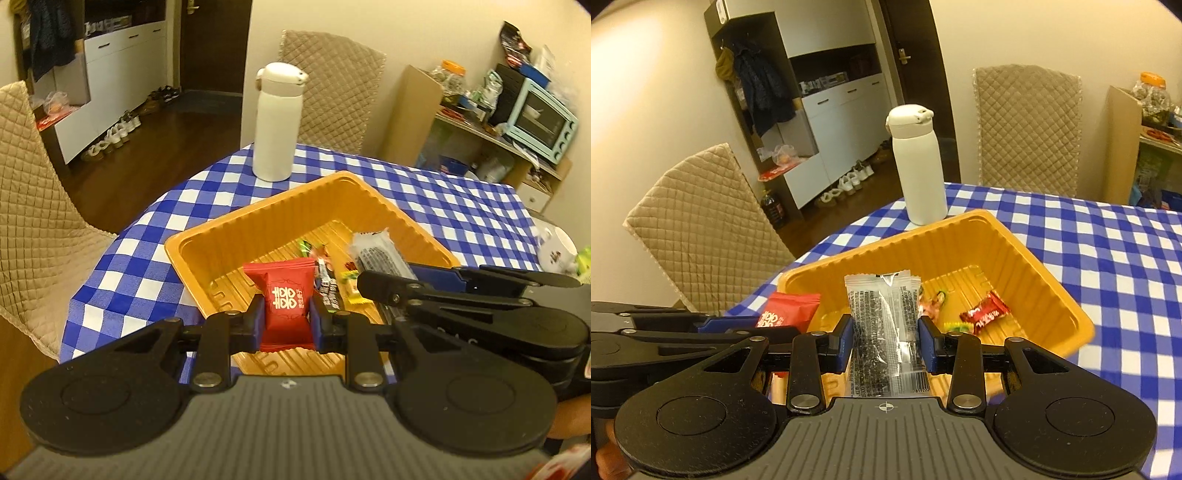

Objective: Organize snacks
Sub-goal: 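Carry the red packet and seed packet over the orange tray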

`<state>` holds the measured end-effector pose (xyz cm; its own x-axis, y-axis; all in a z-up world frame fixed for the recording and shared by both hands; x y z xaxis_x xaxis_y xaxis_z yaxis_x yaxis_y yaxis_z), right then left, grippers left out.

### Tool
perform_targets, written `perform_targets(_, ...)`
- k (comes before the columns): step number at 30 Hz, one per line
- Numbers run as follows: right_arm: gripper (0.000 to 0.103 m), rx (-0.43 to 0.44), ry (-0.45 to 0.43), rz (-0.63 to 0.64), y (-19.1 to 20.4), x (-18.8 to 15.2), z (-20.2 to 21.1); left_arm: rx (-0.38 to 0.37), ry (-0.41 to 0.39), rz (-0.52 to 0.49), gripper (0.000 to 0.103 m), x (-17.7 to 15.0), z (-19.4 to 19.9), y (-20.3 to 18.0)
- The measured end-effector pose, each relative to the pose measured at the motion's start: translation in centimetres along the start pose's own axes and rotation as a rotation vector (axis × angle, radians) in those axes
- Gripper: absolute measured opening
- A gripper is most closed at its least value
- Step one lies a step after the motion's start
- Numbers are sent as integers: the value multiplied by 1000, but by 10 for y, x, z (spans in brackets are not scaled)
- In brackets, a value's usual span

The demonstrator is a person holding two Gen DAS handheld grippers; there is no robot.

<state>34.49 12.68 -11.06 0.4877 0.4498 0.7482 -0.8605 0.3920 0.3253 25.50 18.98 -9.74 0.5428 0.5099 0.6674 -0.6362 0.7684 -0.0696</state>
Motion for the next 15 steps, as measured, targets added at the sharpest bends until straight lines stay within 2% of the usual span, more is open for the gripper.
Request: perform_targets(15, 38, -8, 41, -40, -36, 3, -40, 47, 79, 69, 23, 6, -55, 6)
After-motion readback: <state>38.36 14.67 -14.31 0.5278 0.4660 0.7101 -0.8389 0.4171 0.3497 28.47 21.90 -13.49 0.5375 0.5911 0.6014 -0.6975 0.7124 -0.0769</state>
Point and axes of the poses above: each gripper's, at about its wrist camera, not at the fingertips, and z roughly against the way its jaws point, y to its left, x to its top, the point moved 9 cm from there along -z, roughly the way its jaws point, and after that the axes turned 5 degrees about x, right-handed, at the moved point
